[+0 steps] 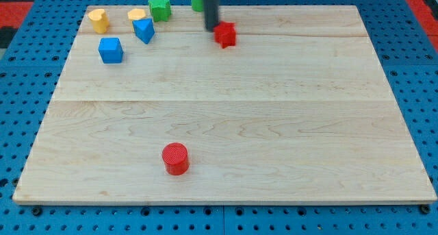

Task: Slide the red star slightly to the right

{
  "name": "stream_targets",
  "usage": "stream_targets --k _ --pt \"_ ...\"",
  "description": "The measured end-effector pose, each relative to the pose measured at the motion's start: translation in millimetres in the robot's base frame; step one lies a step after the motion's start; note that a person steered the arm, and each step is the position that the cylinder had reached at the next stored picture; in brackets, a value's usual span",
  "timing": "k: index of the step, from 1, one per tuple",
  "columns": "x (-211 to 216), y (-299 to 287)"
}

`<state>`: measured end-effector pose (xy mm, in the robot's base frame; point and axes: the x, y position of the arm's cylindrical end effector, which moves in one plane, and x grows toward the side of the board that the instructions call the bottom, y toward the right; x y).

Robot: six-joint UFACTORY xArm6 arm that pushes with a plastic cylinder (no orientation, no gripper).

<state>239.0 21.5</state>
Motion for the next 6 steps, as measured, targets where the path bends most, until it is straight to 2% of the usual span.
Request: stream_targets --k 1,3,4,5,6 --pt "11.2 58.6" --pt "23.5 -88.2" --pt "45.4 -75.1" --pt "38.0 15.1" --pt "45.3 24.7"
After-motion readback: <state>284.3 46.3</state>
